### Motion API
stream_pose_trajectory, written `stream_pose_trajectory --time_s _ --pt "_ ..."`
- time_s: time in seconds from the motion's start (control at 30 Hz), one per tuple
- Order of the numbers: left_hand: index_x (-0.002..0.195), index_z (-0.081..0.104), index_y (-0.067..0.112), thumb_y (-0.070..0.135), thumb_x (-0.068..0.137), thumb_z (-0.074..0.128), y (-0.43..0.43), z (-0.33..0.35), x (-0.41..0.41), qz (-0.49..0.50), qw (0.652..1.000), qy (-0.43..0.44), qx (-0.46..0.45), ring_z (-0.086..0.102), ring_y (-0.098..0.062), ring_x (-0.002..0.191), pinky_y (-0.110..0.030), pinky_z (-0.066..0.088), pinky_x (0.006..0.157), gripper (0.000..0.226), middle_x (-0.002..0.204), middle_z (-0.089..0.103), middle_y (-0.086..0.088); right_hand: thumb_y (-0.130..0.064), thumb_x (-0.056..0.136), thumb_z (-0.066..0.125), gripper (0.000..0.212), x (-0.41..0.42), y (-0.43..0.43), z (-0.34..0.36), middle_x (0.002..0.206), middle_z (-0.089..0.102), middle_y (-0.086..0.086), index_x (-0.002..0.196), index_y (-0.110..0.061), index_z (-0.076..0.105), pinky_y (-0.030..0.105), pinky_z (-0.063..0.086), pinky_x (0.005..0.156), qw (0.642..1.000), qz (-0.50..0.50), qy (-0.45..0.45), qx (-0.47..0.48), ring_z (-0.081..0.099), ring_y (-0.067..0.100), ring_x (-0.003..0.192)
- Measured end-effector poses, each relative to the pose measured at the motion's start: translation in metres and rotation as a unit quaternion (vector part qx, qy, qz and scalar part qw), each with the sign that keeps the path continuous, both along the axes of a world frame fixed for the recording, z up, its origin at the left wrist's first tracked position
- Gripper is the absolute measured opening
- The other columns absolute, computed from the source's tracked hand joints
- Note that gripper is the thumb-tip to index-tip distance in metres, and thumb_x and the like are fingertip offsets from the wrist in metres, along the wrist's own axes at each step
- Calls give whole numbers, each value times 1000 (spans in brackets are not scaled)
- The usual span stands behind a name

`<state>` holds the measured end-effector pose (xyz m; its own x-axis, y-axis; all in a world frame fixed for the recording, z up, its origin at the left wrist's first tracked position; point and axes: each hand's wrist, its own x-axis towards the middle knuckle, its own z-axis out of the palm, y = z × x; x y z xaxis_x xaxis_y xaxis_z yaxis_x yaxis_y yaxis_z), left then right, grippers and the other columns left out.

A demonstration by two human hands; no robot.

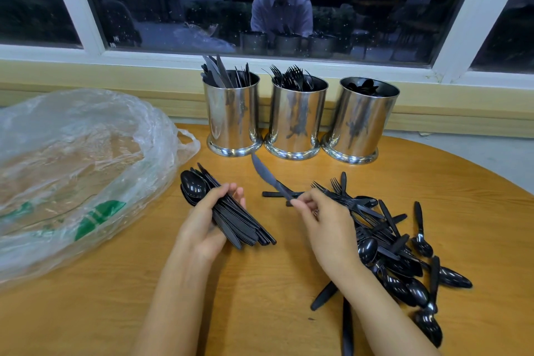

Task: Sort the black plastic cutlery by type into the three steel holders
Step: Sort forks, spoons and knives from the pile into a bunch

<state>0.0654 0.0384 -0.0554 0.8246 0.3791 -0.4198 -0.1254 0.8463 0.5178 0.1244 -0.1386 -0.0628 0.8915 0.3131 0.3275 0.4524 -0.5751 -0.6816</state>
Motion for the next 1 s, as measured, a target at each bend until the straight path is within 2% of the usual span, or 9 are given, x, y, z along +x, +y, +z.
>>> stream_pose_trajectory --time_s 0.1,0.23,0.33,0.4,0.47,0.57,0.77,0.9,1.0 --pt "92 62 3 4 90 60 -6 -1 2 -29 999 2 15 70 -27 99 -40 53 89 3 103 72 -15 -17 94 60 12 -2 4 2 82 62 -9 96 -28 65 16 43 55 981 67 124 135 57 5 58" --pt "104 63 2 6 87 61 -7 -2 2 -59 997 -9 56 73 -25 95 -42 56 87 18 108 73 -15 -16 90 66 7 -10 8 0 78 65 -2 92 -23 68 14 43 48 973 138 155 101 57 5 49" --pt "101 66 3 7 91 60 -5 -3 2 -41 998 2 56 74 -17 79 -35 61 69 13 92 75 -9 -23 88 69 2 -13 8 0 74 65 -4 88 -21 68 14 43 50 969 163 156 98 57 5 49" --pt "92 67 4 8 89 63 -3 -3 2 -28 998 23 53 71 -14 66 -30 60 62 6 78 71 -6 -30 89 67 8 -13 7 3 64 63 -14 84 -23 69 14 43 52 968 171 153 101 55 4 47" --pt "84 65 6 9 89 64 -2 -2 1 -23 998 31 50 66 -12 61 -31 57 67 6 72 66 -4 -33 90 64 11 -10 4 5 59 60 -22 83 -25 68 14 43 53 972 157 142 106 54 3 47" --pt "84 64 7 11 88 66 -1 -2 0 -21 998 33 46 63 -12 62 -30 54 71 6 69 64 -3 -31 90 64 9 0 0 4 62 61 -20 84 -27 68 12 43 55 981 116 115 102 57 3 52" --pt "85 64 9 8 84 68 -3 2 0 -24 999 33 24 62 -14 70 -32 52 76 4 74 63 -3 -21 90 66 10 37 12 5 85 64 -14 99 -23 69 11 45 70 996 81 20 -20 57 0 77" --pt "85 62 8 8 88 66 -1 1 -1 -24 999 31 6 61 -15 72 -31 53 79 4 75 62 -4 -21 94 62 22 55 32 5 106 65 -3 115 -22 65 30 52 82 987 99 -28 -123 59 13 91" --pt "85 63 8 8 88 65 0 0 0 -25 999 33 5 61 -16 74 -32 52 78 4 75 63 -5 -21 96 59 31 59 44 1 114 58 6 127 -22 59 34 51 85 972 104 -50 -205 60 24 98"
